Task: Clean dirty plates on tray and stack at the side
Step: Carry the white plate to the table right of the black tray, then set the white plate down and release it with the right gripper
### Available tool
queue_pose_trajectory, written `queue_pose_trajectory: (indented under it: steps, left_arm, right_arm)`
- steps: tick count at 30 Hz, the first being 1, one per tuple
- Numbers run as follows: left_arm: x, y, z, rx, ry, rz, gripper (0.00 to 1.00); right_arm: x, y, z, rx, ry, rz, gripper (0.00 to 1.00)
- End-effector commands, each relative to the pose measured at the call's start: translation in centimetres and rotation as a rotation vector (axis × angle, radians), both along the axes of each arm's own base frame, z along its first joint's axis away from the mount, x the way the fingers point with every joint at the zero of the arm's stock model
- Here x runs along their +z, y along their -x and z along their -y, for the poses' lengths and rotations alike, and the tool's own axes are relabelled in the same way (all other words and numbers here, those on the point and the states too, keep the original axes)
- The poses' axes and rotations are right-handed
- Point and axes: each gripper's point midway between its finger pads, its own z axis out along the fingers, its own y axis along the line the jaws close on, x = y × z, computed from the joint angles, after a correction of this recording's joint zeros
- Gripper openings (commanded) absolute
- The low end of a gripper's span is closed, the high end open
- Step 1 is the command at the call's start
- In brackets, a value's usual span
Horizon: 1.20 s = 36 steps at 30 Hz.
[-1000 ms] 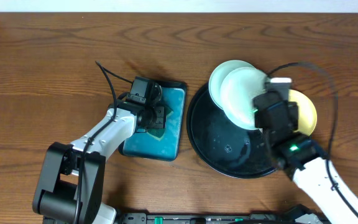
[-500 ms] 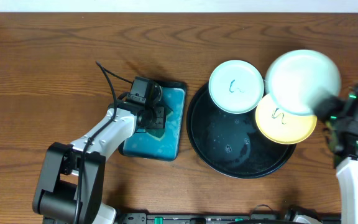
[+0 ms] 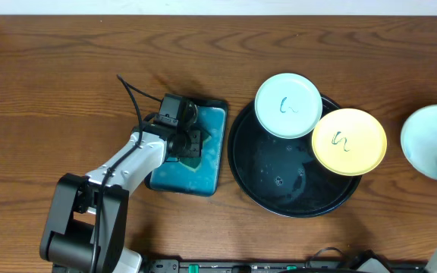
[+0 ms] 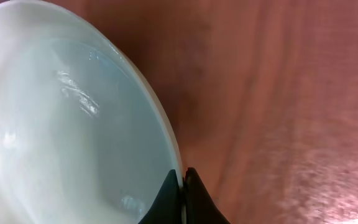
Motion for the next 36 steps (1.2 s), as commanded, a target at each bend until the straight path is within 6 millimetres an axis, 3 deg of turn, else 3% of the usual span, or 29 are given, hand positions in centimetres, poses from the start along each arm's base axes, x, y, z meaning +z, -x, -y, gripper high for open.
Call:
queue_pose_trajectory:
  steps: [1, 10, 22, 23, 24, 29, 32, 36]
  left_arm:
    - [0.3, 0.1, 0.0, 0.004, 0.001, 0.004, 0.08]
    - [0.3, 0.1, 0.0, 0.004, 0.001, 0.004, 0.07]
    - [0.3, 0.1, 0.0, 0.004, 0.001, 0.003, 0.08]
    - [0.3, 0.1, 0.0, 0.004, 0.001, 0.003, 0.07]
    - [0.3, 0.1, 0.0, 0.004, 0.001, 0.003, 0.07]
    - [0.3, 0.1, 0.0, 0.004, 0.001, 0.003, 0.08]
    - [0.3, 0.1, 0.0, 0.004, 0.001, 0.003, 0.07]
    - [0.3, 0.1, 0.0, 0.004, 0.001, 0.003, 0.07]
  right_arm:
    - [-0.5, 1.4, 1.6, -0.078, 0.025, -0.07, 0.01]
    - [-4.8, 2.6, 1.9, -0.053, -0.028, -0.252, 0.01]
    - [-8.6, -2.6, -2.0, 0.289, -0.064, -0.319, 0.01]
    - [-8.7, -2.7, -2.2, 0.296, -0.059, -0.328, 0.04]
    - [-8.7, -2.9, -2.4, 0.306, -0.054, -0.33, 0.15]
    - [-8.5, -3.2, -2.4, 0.311, -0.045, -0.323, 0.42]
    - [-7.9, -3.9, -2.5, 0.345, -0.039, -0.292, 0.44]
    - [-6.2, -8.5, -5.4, 0.619, -0.039, -0.086, 0.41]
